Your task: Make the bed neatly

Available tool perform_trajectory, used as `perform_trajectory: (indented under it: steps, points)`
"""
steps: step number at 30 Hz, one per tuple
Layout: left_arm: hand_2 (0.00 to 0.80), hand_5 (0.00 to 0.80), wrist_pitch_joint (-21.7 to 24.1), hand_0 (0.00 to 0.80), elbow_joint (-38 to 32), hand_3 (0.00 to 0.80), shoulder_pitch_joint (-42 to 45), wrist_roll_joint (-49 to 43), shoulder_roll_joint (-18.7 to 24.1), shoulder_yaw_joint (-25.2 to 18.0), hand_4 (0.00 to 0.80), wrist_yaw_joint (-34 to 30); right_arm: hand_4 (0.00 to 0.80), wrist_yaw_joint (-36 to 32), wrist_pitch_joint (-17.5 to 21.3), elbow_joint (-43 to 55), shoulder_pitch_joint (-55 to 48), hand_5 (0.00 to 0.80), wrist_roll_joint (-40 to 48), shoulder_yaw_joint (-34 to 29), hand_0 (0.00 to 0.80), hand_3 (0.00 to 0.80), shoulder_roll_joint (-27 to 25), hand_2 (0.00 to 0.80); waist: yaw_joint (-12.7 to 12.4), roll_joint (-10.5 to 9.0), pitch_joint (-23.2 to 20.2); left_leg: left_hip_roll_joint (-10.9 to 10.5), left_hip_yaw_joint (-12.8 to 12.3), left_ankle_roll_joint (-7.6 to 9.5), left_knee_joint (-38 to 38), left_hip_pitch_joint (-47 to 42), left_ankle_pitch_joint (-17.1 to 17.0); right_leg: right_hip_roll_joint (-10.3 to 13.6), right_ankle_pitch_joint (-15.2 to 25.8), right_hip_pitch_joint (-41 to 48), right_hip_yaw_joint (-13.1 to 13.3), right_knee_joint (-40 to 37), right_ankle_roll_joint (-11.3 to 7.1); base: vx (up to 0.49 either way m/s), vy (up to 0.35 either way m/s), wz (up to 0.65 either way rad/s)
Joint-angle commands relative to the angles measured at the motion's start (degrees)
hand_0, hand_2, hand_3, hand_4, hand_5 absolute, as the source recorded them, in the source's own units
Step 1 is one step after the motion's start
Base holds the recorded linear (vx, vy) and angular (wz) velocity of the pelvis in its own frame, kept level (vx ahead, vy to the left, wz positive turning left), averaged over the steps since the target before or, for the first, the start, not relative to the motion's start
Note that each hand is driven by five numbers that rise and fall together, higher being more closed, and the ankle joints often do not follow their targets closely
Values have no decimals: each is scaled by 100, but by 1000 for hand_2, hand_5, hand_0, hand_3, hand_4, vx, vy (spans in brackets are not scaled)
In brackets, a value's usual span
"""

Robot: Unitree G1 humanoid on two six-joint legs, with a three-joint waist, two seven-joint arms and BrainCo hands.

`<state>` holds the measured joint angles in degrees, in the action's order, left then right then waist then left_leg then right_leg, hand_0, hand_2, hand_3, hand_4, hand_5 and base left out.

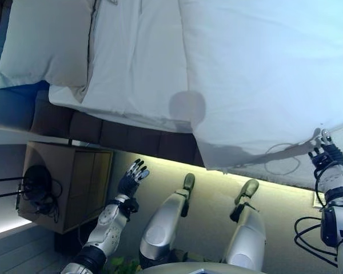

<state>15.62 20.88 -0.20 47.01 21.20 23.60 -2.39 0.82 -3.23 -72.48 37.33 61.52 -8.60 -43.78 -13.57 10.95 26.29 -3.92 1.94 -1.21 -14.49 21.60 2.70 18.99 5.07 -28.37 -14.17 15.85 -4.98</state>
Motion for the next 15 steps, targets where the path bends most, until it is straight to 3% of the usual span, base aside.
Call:
perform_trajectory:
  steps: [1, 15]
  points:
    - [0, 0, 315, 0, -574, 0, 149, 152, 174, 135, 0, 113, 0, -246, -111, 81, 338, 0, 220, 214, 0, 0, -374, 0, -108, 140, -49, 422, 314, -266, 218, 380, -608, 497, 194, -200, 335, 182, -768, 22, 52, 2]
    - [0, 0, 471, 0, -722, 0, 154, 198, 224, 286, 0, 165, 0, -151, -265, -143, 855, 0, 258, 365, 0, 0, -596, 0, -244, 267, 61, 417, 347, -312, 380, 532, -801, 540, 269, -233, 300, 76, -849, 40, 30, 3]
